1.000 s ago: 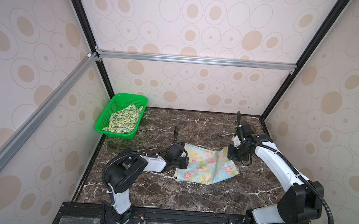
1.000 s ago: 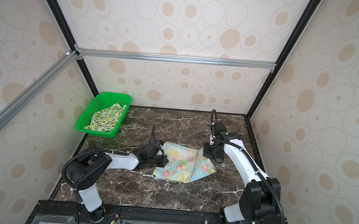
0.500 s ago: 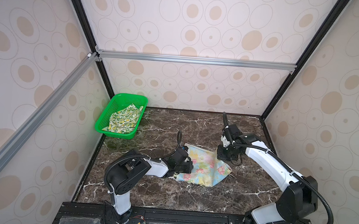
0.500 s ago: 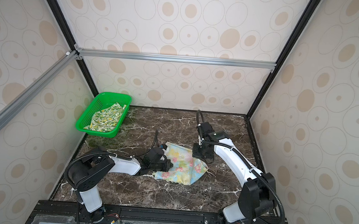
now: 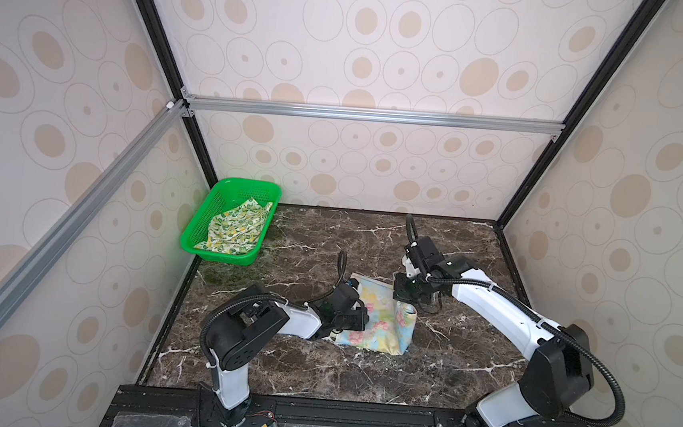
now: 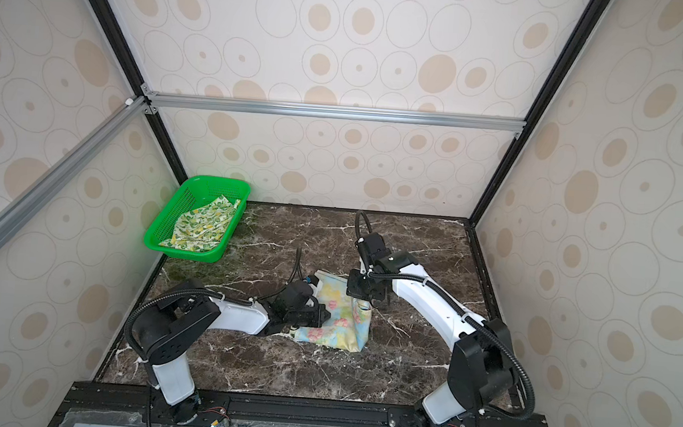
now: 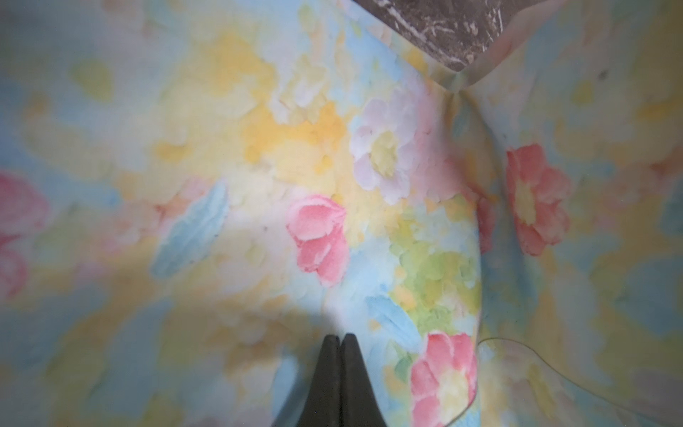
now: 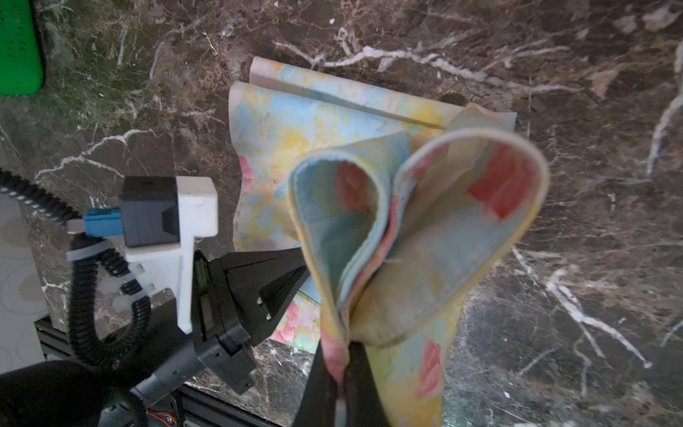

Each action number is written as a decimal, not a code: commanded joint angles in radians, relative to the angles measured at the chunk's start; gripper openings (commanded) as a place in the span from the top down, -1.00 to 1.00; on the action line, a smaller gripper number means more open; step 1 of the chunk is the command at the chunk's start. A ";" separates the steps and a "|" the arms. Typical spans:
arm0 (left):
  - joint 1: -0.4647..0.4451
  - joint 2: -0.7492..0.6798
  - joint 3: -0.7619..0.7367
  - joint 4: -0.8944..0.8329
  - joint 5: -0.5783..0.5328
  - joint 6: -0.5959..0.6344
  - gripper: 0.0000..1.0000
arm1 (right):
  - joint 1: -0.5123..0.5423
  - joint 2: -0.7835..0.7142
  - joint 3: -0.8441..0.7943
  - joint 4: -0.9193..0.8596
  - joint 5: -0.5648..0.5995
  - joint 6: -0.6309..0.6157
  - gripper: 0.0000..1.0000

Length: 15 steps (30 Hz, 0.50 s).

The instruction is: Fold and stack the skirts

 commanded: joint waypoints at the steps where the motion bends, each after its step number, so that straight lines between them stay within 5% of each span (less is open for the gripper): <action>1: -0.011 -0.039 0.056 -0.139 -0.054 0.049 1.00 | 0.005 0.009 0.002 0.055 0.009 0.045 1.00; 8: 0.022 -0.153 0.100 -0.360 -0.193 0.166 1.00 | 0.006 0.007 -0.017 0.070 0.036 0.049 1.00; 15: 0.064 -0.233 0.031 -0.379 -0.192 0.193 1.00 | 0.008 -0.002 -0.002 0.043 0.094 0.026 1.00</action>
